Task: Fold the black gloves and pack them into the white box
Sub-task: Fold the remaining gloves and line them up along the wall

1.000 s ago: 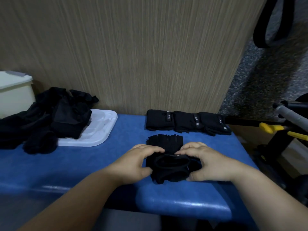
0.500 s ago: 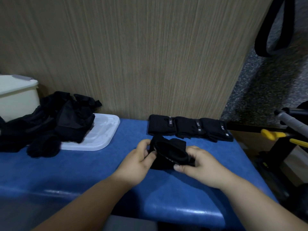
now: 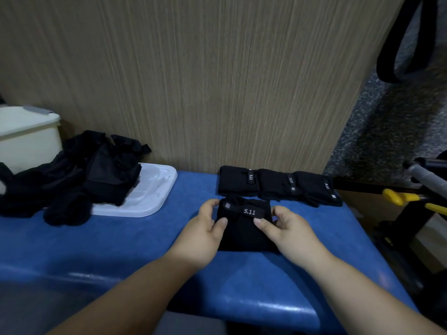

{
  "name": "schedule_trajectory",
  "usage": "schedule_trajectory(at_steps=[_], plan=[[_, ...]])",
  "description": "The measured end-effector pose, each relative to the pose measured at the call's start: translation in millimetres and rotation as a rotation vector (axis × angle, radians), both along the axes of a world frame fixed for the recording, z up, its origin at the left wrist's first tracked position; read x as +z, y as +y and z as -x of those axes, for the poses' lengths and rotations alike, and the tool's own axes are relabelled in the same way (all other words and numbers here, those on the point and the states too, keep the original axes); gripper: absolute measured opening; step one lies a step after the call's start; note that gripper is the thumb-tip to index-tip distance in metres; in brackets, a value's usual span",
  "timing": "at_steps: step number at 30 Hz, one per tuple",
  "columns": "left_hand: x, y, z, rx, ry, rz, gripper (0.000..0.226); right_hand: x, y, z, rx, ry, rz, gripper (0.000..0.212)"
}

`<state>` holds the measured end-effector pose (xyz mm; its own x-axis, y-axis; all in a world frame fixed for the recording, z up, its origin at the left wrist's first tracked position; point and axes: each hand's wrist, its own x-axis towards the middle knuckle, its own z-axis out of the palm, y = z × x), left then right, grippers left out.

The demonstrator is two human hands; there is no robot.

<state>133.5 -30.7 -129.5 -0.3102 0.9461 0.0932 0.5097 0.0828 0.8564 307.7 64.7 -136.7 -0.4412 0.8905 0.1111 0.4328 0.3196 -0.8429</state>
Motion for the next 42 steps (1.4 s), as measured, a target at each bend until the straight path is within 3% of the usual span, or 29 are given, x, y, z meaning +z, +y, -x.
schedule_trajectory(at_steps=[2,6,10,13,16,21,27,34,39,42], plan=[[-3.2,1.1,-1.5,0.039,0.062,0.025,0.051,0.6,-1.5,1.2,-0.043,-0.059,-0.027,0.018],[-3.9,-0.7,-6.2,0.089,0.204,0.046,0.062,3.2,-6.3,5.4,-0.132,-0.220,-0.106,0.042],[-8.0,-3.3,-6.8,0.124,0.407,-0.113,0.057,9.8,-13.4,5.9,-0.203,-0.378,-0.312,0.056],[-7.1,-2.5,-9.1,-0.076,0.613,-0.210,0.050,9.6,-16.7,5.8,-0.139,-0.352,-0.541,0.056],[-12.5,-1.0,-11.7,-0.201,0.734,-0.045,0.051,4.9,-12.2,6.4,0.055,-0.319,-0.636,0.055],[-14.4,2.5,-10.2,-0.238,0.776,0.142,0.057,2.3,-9.9,7.0,0.303,-0.556,-0.446,0.053],[-13.1,0.3,-7.5,-0.252,0.778,0.227,0.058,6.7,-11.9,6.9,0.290,-0.692,-0.332,0.058],[-12.1,-5.1,3.5,-0.221,0.808,0.231,0.056,18.1,-14.6,8.0,0.143,-0.622,-0.350,0.049],[-8.5,-7.0,19.5,0.089,0.711,0.208,0.058,22.1,-20.3,9.5,-0.004,-0.485,-0.187,0.060],[-0.1,-10.7,22.4,0.232,0.712,0.186,0.042,21.0,-25.0,14.9,-0.033,-0.396,-0.062,0.071]])
